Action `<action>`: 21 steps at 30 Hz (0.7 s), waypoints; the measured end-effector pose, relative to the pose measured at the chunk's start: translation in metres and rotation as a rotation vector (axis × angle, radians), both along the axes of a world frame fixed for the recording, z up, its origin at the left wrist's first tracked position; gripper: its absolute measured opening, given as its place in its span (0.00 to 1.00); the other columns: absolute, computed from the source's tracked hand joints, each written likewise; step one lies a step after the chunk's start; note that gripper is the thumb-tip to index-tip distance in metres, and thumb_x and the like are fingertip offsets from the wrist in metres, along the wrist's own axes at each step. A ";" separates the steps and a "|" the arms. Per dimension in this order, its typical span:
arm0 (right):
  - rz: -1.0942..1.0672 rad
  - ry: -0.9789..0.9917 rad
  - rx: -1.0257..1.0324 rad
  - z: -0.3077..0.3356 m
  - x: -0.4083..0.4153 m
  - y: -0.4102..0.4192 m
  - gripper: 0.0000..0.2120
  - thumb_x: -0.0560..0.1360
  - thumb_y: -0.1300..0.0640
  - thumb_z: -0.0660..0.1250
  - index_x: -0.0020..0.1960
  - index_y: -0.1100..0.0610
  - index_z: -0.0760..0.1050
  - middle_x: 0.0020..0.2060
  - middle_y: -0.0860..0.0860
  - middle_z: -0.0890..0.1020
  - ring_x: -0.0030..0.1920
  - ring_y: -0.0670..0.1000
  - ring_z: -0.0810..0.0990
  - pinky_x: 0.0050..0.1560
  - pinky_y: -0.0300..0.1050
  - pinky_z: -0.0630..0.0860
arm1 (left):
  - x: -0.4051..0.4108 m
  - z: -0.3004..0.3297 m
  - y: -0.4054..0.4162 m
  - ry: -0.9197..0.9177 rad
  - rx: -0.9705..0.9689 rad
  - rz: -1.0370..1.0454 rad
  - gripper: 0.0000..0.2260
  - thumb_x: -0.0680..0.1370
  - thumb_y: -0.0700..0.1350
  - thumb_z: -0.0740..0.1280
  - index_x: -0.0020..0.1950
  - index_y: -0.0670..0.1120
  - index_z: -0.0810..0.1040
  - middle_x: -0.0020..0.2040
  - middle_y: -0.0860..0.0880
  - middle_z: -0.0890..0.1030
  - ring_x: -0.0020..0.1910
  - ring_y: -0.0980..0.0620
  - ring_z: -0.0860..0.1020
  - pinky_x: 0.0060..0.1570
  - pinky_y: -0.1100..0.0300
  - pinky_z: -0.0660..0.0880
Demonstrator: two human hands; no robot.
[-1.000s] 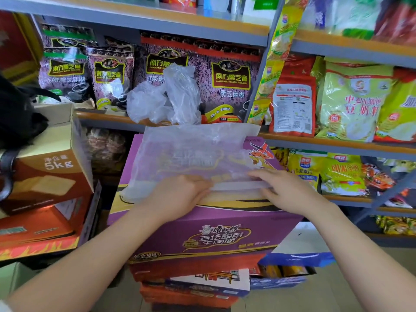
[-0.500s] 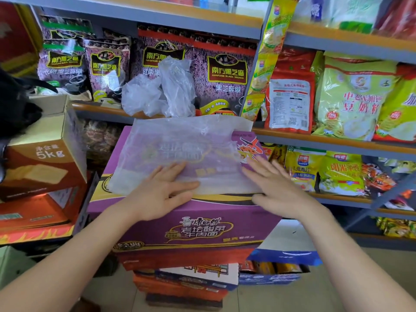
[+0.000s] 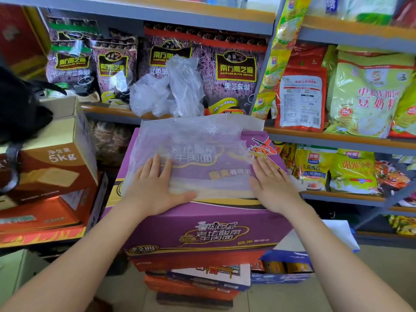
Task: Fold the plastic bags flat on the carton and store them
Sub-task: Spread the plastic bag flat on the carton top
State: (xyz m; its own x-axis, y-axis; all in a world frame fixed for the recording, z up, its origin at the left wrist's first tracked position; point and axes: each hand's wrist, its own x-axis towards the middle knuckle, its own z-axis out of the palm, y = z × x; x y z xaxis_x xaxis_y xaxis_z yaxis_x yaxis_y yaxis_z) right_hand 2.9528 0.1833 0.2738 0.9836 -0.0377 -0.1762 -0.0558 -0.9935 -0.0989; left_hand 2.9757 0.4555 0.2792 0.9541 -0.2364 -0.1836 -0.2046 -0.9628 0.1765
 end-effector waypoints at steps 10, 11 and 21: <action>0.042 -0.415 0.228 0.054 0.119 0.030 0.21 0.77 0.53 0.62 0.67 0.59 0.66 0.65 0.57 0.71 0.66 0.58 0.69 0.61 0.52 0.69 | 0.108 0.045 -0.036 -0.352 -0.274 -0.202 0.22 0.78 0.52 0.53 0.66 0.40 0.70 0.64 0.39 0.71 0.63 0.37 0.68 0.62 0.48 0.65; 0.067 -0.371 0.253 0.057 0.139 0.025 0.23 0.76 0.53 0.63 0.68 0.60 0.66 0.67 0.58 0.70 0.67 0.58 0.68 0.64 0.52 0.68 | 0.125 0.045 -0.040 -0.351 -0.293 -0.223 0.21 0.78 0.50 0.55 0.66 0.39 0.69 0.64 0.38 0.71 0.63 0.38 0.68 0.61 0.49 0.65; 0.417 -0.159 0.384 0.077 0.207 0.002 0.07 0.75 0.54 0.66 0.43 0.58 0.78 0.36 0.50 0.77 0.38 0.47 0.72 0.40 0.43 0.67 | 0.199 0.034 -0.079 -0.074 -0.353 -0.314 0.18 0.78 0.53 0.61 0.60 0.41 0.71 0.54 0.47 0.76 0.55 0.47 0.72 0.52 0.61 0.65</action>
State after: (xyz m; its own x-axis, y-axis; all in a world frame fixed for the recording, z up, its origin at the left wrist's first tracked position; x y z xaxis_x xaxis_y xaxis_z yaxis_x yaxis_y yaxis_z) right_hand 3.1602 0.1851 0.3510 0.9172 0.3954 0.0499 0.3769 -0.8200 -0.4308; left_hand 3.1742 0.3767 0.3134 0.8342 -0.5508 0.0252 -0.5000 -0.7364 0.4558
